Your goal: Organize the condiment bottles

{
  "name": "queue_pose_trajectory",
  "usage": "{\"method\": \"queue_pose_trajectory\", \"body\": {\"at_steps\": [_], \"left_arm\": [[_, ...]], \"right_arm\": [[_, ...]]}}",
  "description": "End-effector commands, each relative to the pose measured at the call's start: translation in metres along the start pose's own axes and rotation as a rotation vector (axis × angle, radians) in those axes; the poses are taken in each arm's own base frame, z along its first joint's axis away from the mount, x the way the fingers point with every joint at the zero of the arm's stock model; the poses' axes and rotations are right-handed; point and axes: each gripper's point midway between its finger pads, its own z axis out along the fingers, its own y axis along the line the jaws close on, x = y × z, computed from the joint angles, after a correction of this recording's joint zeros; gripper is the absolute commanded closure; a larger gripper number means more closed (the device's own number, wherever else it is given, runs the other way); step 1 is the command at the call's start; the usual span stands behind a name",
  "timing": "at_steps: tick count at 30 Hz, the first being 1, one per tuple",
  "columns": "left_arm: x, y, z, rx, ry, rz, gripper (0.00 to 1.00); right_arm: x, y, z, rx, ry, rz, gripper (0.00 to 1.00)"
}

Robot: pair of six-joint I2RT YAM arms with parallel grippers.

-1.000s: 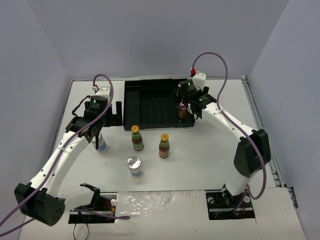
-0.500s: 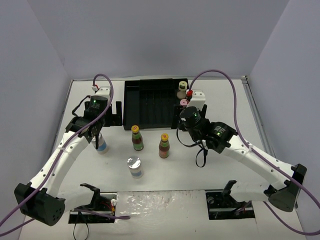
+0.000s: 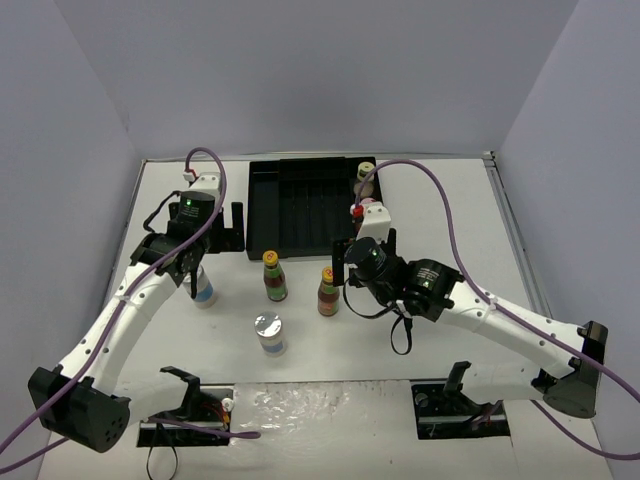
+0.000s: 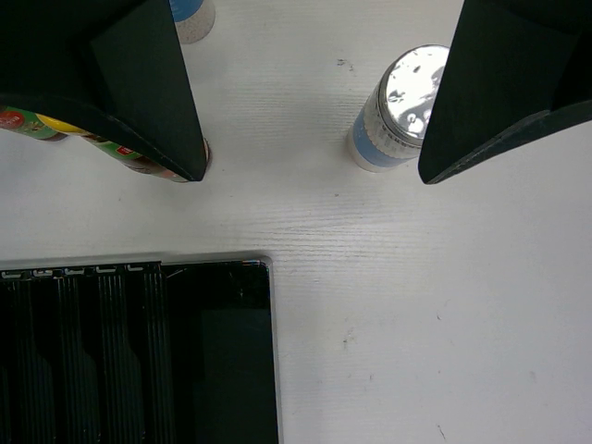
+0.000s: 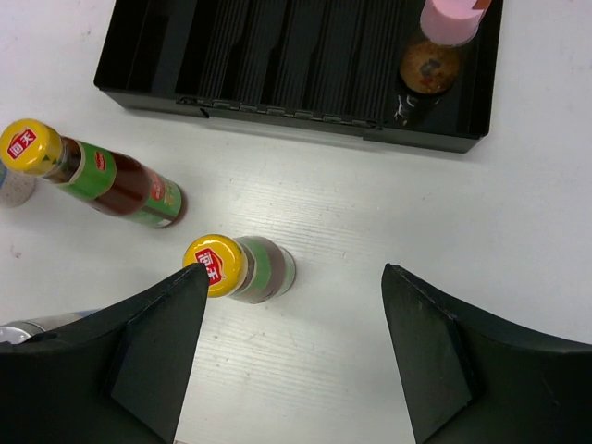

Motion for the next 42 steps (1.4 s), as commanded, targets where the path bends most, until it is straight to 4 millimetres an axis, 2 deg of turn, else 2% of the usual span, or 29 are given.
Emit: {"method": "queue_pose_trajectory", "body": {"at_steps": [1, 18, 23, 27, 36, 42], "left_arm": [[-0.026, 0.001, -0.010, 0.004, -0.102, -0.038, 0.03], [-0.027, 0.003, -0.013, -0.001, -0.108, -0.031, 0.03], [-0.027, 0.004, -0.013, -0.003, -0.105, -0.030, 0.03], [-0.027, 0.003, -0.013, -0.002, -0.105, -0.027, 0.03], [-0.026, 0.004, -0.013, -0.007, -0.103, -0.026, 0.03], [-0.025, 0.005, -0.013, -0.010, -0.102, -0.026, 0.03]], "right_arm": [[-0.001, 0.011, 0.006, -0.001, -0.020, 0.011, 0.28], [0.025, 0.045, 0.028, -0.015, 0.017, -0.032, 0.29], [0.035, 0.044, 0.036, 0.007, 0.029, -0.039, 0.30], [0.036, 0.039, 0.038, 0.035, 0.016, -0.039, 0.36], [0.047, 0.042, 0.053, 0.053, 0.031, -0.067, 0.38], [0.051, 0.041, 0.055, 0.062, 0.037, -0.060, 0.38]]}}
